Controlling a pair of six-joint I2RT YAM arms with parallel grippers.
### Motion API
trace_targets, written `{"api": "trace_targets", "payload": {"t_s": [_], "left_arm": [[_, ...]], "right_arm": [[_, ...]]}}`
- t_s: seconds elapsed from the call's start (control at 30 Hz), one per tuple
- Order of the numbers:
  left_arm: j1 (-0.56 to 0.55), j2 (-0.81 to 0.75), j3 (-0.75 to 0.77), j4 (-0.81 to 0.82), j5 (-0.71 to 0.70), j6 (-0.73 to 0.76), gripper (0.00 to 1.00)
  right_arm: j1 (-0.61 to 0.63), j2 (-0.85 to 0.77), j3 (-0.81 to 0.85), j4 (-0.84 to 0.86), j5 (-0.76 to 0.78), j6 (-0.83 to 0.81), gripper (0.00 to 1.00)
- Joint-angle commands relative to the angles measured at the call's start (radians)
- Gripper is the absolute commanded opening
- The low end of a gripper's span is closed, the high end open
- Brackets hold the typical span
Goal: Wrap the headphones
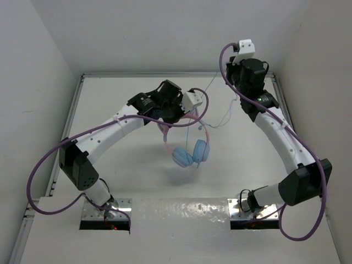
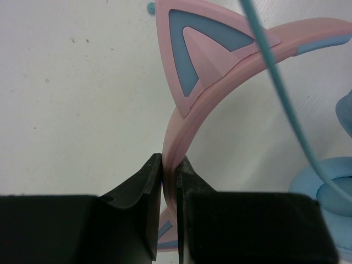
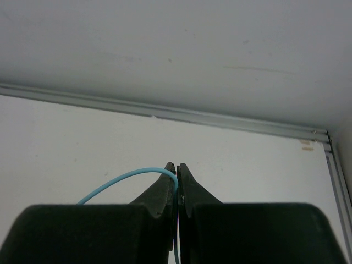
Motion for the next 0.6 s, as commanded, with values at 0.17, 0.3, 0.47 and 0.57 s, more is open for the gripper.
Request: {"api": "trace_targets", "payload": {"t_s": [0.17,0.3,0.47,0.57], "left_arm": [[0.002,-0.075,0.084,-0.004,0.072,-0.022,0.00],[0.002,-0.081,0.088,-0.007,0.088,-0.031,0.00],[0.004,-0.086,0.082,-0.004,0.078,-0.036,0.00],[0.004,-0.084,0.093,-0.010,0.091,-0.039,0.00]], "right_arm": [[-0.105,0.057,-0.043,-0.050,0.065,0.146,0.00],[-0.122,0.066,-0.074,-0.056,0.086,0.159,0.00],[-0.174,0.036,-0.146,-0.023,0.060,0.228,0.00],[-0.177,0.033,-0.164,-0.020,0.059,0.228,0.00]]}}
